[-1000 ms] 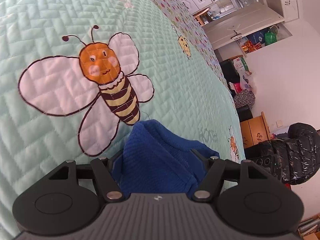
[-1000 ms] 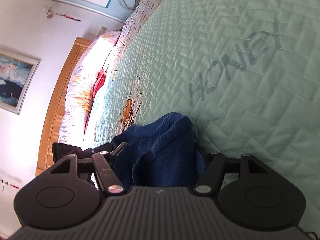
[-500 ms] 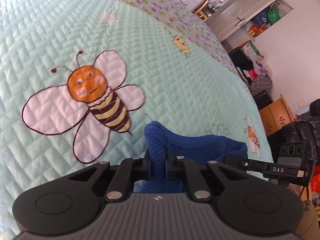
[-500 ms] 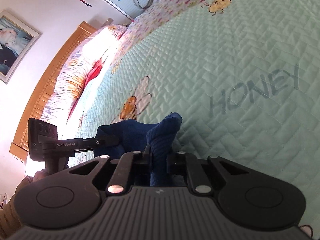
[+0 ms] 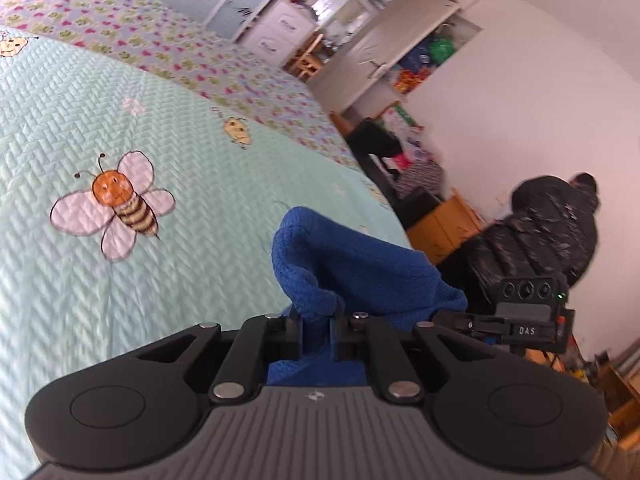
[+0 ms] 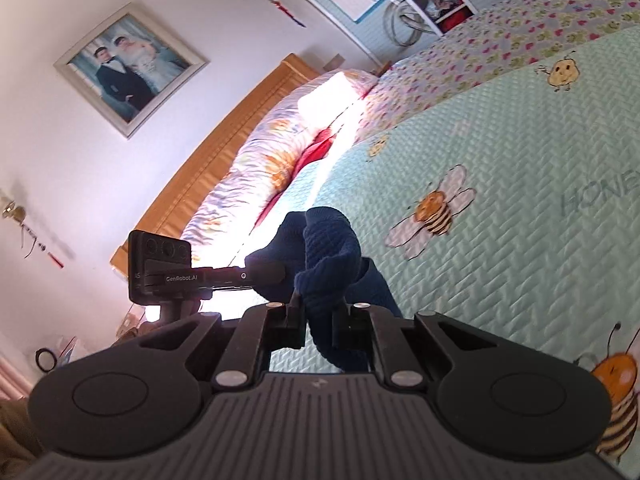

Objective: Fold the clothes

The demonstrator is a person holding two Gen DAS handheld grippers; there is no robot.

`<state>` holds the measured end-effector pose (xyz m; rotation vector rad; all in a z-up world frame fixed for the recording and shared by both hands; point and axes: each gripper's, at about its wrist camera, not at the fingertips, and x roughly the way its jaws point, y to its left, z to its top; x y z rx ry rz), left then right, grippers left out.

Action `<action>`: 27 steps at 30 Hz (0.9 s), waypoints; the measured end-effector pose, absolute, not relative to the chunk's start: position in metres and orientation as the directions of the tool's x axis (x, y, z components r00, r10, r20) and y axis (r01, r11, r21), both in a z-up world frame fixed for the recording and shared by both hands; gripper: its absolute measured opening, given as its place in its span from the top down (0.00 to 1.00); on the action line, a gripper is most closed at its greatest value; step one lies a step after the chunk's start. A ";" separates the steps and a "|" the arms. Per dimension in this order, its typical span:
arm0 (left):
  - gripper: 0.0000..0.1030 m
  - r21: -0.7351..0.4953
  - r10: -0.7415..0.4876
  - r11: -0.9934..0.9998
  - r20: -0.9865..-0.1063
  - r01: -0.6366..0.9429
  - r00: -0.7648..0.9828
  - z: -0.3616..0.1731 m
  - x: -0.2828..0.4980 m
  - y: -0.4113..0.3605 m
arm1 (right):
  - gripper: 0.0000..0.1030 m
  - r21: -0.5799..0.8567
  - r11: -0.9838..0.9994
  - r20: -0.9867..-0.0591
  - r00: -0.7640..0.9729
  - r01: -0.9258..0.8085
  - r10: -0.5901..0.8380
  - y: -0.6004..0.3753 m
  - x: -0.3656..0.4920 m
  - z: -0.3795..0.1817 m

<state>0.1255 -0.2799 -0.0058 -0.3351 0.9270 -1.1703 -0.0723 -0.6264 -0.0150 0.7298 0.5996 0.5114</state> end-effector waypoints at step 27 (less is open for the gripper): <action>0.42 -0.628 -0.745 0.625 -0.657 0.463 0.115 -0.121 -0.048 -0.160 | 0.35 0.760 0.621 -0.514 0.764 0.195 0.389 -0.544 -0.308 -0.126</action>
